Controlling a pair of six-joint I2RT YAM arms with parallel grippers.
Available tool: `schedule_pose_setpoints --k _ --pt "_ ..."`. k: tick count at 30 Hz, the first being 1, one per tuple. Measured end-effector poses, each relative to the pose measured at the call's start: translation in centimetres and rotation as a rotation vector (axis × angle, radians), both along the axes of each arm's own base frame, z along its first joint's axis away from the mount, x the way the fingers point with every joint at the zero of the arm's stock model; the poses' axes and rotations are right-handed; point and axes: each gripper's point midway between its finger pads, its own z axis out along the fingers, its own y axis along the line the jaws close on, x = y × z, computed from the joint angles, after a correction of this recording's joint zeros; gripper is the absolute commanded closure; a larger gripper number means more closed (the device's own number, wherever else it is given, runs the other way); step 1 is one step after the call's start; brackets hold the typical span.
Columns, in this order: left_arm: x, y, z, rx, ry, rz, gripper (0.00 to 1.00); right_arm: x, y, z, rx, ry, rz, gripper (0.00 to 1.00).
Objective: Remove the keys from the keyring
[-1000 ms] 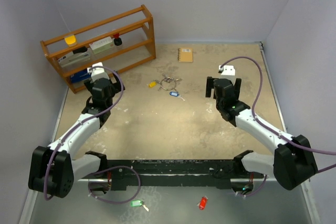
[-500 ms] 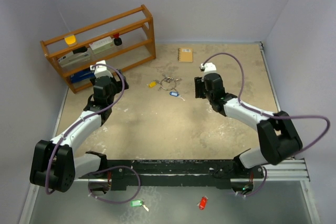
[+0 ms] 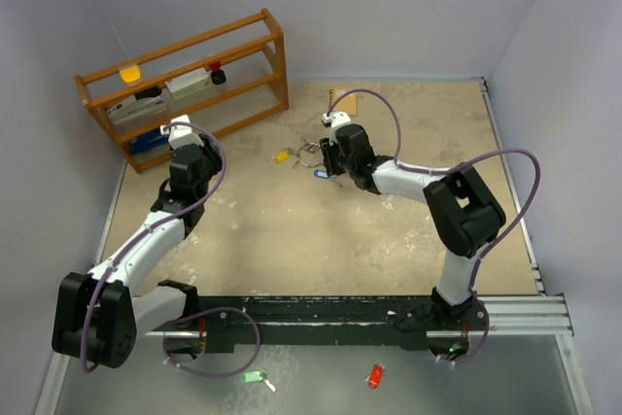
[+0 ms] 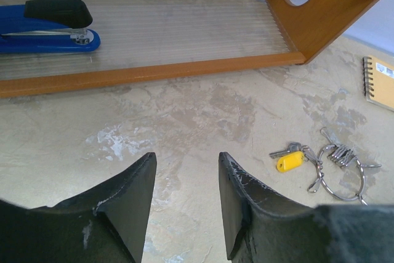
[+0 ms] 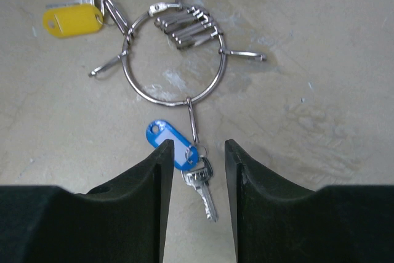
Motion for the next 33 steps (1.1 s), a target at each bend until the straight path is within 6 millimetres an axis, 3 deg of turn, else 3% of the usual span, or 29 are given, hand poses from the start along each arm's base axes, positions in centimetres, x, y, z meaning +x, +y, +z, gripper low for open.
schedule_pose_setpoints --k 5,10,15,26,33 --pt "-0.4 0.1 0.1 -0.005 -0.009 0.003 0.59 1.4 1.0 0.5 0.018 -0.02 0.003 0.67" --pt "-0.4 0.1 -0.1 -0.008 -0.007 0.003 0.6 2.2 1.6 -0.5 0.011 -0.01 0.004 0.7" --pt "-0.5 0.1 -0.1 -0.008 -0.008 0.004 0.6 2.0 1.6 -1.9 -0.003 0.022 0.01 0.7" --pt "-0.4 0.1 0.0 -0.012 -0.009 0.005 0.6 1.8 1.6 -2.3 -0.007 0.033 0.014 0.71" --pt "-0.5 0.1 0.3 -0.026 -0.019 0.009 0.6 1.4 1.3 -4.0 -0.03 0.069 0.014 0.75"
